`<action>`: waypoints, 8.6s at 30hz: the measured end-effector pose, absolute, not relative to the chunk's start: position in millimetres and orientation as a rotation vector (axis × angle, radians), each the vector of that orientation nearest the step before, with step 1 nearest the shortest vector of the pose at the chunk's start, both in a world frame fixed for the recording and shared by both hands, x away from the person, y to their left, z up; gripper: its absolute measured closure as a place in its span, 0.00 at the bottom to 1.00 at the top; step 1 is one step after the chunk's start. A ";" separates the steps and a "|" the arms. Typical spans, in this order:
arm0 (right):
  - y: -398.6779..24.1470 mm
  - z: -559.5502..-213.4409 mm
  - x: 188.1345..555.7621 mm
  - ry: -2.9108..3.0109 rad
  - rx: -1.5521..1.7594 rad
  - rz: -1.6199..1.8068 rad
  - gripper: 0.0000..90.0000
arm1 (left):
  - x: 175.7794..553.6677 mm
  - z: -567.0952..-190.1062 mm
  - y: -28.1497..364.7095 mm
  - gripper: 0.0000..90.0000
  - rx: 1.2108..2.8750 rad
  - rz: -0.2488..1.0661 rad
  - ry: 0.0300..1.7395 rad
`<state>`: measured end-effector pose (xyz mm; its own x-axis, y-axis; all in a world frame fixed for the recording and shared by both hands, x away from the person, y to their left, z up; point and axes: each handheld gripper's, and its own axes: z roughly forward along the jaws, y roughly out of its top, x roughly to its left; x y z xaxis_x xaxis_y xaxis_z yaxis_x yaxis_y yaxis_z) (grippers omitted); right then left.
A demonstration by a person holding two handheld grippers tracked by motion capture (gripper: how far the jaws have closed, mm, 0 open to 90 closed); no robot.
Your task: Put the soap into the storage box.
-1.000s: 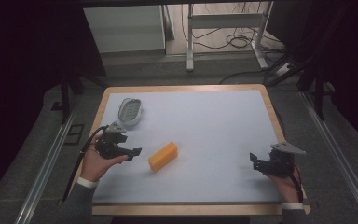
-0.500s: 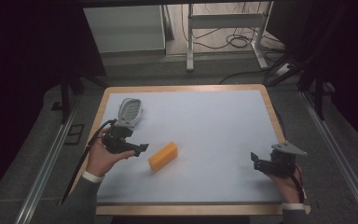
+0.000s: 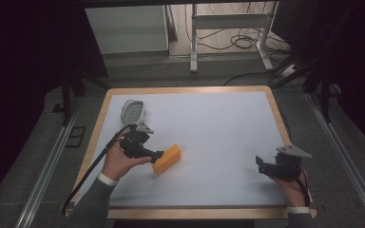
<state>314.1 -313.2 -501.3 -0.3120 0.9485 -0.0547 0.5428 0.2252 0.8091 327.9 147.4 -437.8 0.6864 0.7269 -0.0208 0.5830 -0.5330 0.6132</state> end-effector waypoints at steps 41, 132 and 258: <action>-317.0 -503.8 314.7 1.934 1.389 0.913 0.07 | 346.4 -489.0 102.4 0.45 2.442 0.189 1.044; -324.7 -506.8 316.5 1.908 1.438 0.879 0.07 | 373.5 -439.1 177.1 0.68 2.251 0.270 1.135; -333.4 -510.9 317.9 1.900 1.469 0.858 0.07 | 525.1 -452.2 260.3 0.68 1.975 0.198 1.653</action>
